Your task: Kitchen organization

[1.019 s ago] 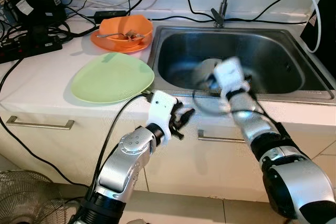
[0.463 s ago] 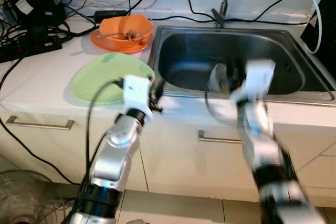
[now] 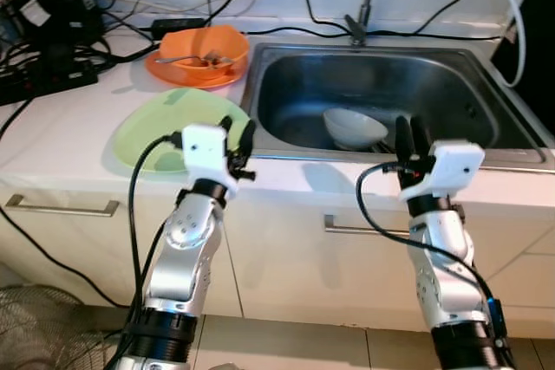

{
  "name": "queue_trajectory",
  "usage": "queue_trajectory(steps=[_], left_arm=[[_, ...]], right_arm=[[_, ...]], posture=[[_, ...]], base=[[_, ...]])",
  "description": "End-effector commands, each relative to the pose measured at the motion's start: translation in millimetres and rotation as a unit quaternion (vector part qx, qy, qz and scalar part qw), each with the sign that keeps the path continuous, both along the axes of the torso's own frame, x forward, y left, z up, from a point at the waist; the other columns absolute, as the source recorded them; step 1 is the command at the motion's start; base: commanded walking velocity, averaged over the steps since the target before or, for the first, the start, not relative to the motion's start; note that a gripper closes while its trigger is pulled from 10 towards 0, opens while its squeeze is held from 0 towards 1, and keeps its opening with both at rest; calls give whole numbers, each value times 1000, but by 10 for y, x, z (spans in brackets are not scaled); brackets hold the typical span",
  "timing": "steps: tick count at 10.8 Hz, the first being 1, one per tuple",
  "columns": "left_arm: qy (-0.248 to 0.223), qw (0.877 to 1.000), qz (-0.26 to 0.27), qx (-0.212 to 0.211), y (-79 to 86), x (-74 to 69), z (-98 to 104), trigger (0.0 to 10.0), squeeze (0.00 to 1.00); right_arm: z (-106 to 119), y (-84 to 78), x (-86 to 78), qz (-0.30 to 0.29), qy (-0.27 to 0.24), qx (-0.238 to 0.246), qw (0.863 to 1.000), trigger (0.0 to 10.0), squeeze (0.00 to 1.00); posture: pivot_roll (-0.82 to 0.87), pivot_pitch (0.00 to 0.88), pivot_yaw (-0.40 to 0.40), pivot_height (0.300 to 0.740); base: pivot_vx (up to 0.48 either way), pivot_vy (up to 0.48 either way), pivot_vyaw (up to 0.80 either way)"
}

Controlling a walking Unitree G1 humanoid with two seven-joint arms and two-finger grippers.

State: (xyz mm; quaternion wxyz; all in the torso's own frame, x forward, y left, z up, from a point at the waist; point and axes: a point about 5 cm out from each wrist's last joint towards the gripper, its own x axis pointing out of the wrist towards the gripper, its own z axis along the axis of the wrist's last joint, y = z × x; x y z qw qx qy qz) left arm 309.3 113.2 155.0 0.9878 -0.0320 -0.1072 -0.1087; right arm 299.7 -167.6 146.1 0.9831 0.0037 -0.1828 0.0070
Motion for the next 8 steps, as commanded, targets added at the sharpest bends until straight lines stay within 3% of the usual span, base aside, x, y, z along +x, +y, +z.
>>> queue_trajectory(steps=[1, 8], left_arm=[[1, 1000, 13, -5, 50, -14, -46, 10000, 0], [-9, 999, 46, -4, 167, -45, -117, 10000, 0]], right_arm=[[-13, -22, -13, -12, 0, 1, 1000, 10000, 0], [-188, 203, 23, 0, 35, -3, 999, 10000, 0]], posture=[[68, 0, 52, 740], [91, 0, 47, 740]], base=[[0, 0, 0], [0, 0, 0]])
